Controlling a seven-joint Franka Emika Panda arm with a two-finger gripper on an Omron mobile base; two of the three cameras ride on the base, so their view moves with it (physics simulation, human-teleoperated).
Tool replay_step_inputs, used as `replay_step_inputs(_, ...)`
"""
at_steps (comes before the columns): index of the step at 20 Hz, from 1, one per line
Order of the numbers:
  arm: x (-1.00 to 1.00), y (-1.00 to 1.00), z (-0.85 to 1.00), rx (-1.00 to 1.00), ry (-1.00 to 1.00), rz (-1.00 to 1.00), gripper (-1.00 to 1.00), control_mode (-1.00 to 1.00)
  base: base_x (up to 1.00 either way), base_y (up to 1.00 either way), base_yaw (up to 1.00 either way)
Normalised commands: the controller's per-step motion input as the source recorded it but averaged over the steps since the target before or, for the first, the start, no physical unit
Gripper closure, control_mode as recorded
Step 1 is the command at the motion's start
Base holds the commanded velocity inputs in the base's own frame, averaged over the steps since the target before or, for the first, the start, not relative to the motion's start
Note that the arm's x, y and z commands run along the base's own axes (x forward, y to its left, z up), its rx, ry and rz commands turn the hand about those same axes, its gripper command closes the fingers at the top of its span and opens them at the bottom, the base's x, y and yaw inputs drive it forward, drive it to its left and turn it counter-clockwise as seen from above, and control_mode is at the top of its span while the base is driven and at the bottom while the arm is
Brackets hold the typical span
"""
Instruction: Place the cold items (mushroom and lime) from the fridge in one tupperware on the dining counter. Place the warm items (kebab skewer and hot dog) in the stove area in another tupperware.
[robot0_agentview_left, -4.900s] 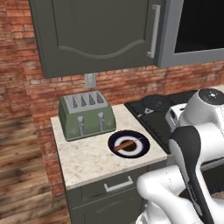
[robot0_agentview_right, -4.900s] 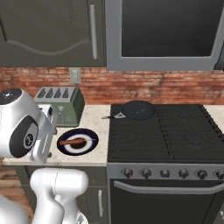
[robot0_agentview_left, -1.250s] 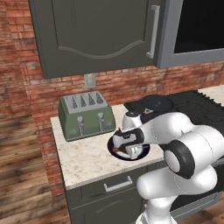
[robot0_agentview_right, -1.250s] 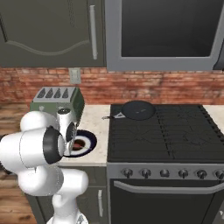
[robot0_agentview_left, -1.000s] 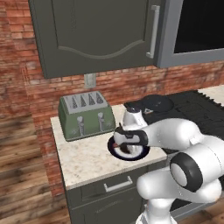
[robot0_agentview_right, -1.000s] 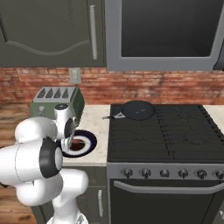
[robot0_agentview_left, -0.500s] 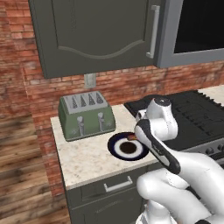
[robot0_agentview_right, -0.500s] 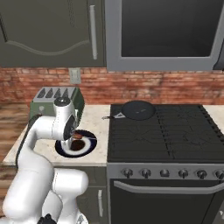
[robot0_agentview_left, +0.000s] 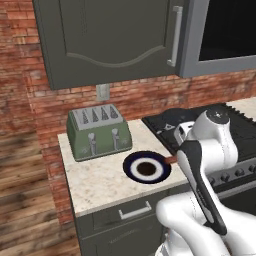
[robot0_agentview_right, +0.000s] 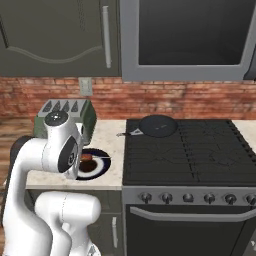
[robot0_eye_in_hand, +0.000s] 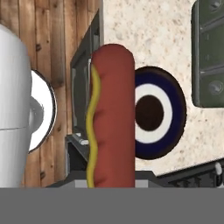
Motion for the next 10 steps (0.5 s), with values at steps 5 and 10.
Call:
replay_step_inputs(5, -0.11, -0.01, 0.00, -0.07, 0.02, 0.03, 1.00, -1.00, 0.00, 0.00, 0.00)
replay_step_inputs(10, -0.03, 0.00, 0.00, -0.02, 0.00, 0.00, 1.00, 1.00, -0.24, -0.12, 0.06)
